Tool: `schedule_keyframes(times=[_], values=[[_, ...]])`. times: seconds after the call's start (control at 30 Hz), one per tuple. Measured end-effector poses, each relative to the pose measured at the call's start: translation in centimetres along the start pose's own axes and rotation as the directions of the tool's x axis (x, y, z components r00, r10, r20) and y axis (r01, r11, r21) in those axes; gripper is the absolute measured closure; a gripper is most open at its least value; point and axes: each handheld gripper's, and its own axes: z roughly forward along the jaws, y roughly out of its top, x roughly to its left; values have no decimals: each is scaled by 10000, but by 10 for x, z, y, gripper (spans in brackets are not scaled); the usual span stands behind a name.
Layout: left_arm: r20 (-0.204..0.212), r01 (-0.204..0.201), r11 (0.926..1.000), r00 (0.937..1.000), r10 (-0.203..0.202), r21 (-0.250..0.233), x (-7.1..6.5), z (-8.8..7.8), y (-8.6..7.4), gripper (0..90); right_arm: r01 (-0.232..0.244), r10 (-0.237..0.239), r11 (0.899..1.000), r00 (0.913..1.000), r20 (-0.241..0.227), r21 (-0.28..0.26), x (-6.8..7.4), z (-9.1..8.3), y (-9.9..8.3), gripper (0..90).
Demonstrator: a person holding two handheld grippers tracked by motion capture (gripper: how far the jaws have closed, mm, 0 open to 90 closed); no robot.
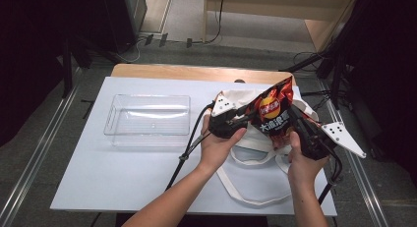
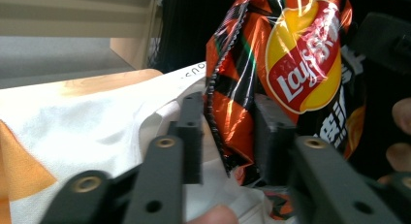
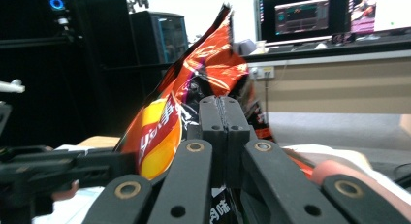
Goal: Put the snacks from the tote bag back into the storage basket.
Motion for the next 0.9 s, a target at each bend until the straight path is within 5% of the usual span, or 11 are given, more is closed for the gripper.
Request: schedule_keyframes(times=[0.17,0.37,0.5,0.7,0.9], values=[[36,243,9994,9997,-243,-264,4,-7,7,843,211,-212,9997,9997,150,75,6,-3,0,900],[487,-148,9993,9987,165,-353,2,-14,15,900,160,-167,9995,9996,245,285,4,-7,-5,900],[633,-185,9991,9978,209,-382,2,-17,16,900,261,-266,9985,9996,113,477,2,-11,-5,830],[801,-466,9970,9955,514,-613,-2,-23,22,900,556,-568,9969,9982,199,557,1,-16,-11,574],[780,-626,9951,9946,686,-768,-2,-29,29,900,718,-722,9954,9974,28,632,-2,-23,-19,437]])
